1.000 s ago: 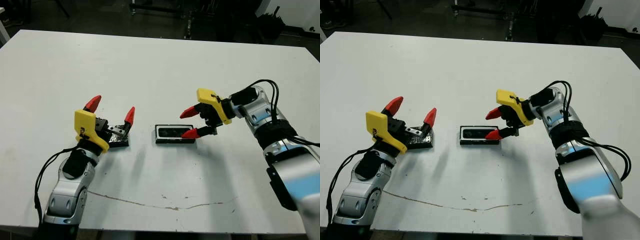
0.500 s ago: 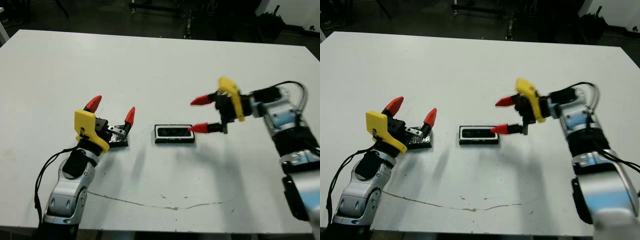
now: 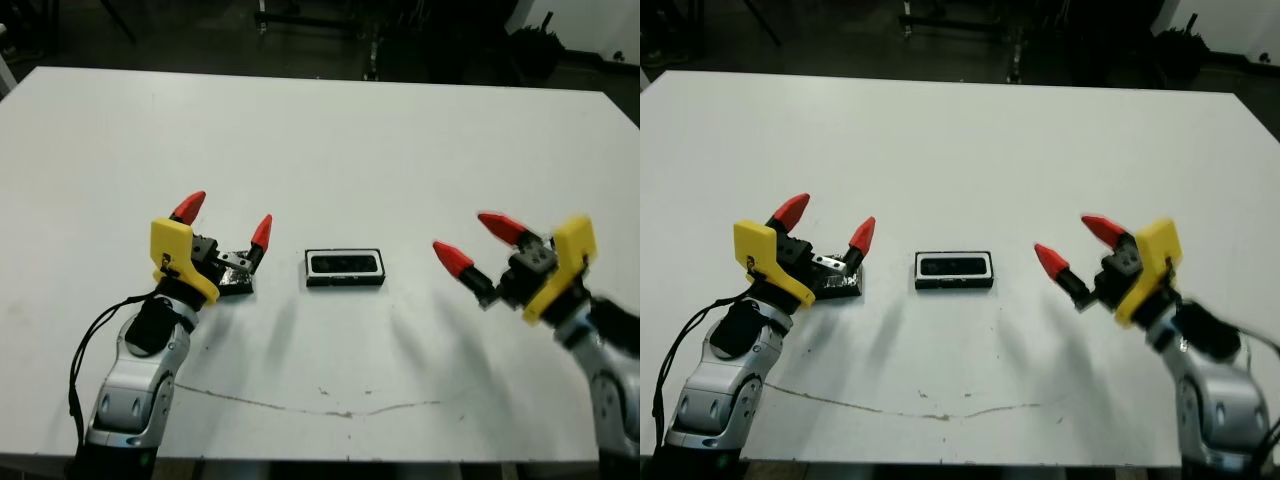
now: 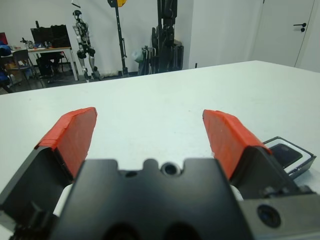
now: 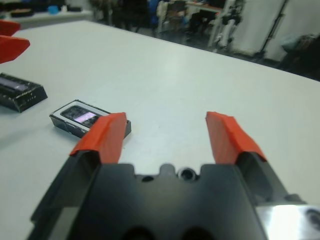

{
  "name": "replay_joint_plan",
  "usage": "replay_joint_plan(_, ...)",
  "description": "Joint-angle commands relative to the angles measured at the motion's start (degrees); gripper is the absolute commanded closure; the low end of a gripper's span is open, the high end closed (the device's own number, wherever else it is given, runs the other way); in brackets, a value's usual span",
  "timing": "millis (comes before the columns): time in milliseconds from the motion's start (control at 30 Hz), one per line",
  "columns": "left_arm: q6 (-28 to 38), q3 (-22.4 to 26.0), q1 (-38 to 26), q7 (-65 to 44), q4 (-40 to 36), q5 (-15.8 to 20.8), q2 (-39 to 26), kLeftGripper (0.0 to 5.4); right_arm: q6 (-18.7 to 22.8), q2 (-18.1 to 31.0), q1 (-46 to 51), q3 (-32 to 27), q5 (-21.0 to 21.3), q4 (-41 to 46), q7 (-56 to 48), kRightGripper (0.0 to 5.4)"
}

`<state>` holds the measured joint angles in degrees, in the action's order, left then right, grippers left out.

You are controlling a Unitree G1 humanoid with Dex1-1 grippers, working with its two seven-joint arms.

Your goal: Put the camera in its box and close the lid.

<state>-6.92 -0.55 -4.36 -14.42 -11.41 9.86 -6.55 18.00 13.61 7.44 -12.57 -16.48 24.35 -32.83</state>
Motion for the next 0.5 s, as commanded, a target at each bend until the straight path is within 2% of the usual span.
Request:
replay_joint_plan(33,-1.0,0.3,0.5,-0.1,-0.2,-0.4,-1.1,0.0,-3.4,-2.6,4.8,0.4,-0.1,2.5,3.9,1.92)
replay_joint_plan(133,-0.6,0.5,0.4,-0.5,0.0,-0.4,-1.4,0.0,-5.3,-4.7,8.0,1.4,0.6,4.3,7.5,2.3)
replay_joint_plan(333,-1.1,0.7,0.5,-0.6,-0.5,-0.2,-1.6,0.0,-10.2,-8.4,11.6,3.8,4.6,4.7,15.2,3.2)
replay_joint_plan(500,-0.9,0.8,0.5,-0.9,-0.5,-0.3,-2.0,0.0,-14.4,-10.7,12.9,5.2,5.5,3.0,18.4,3.94)
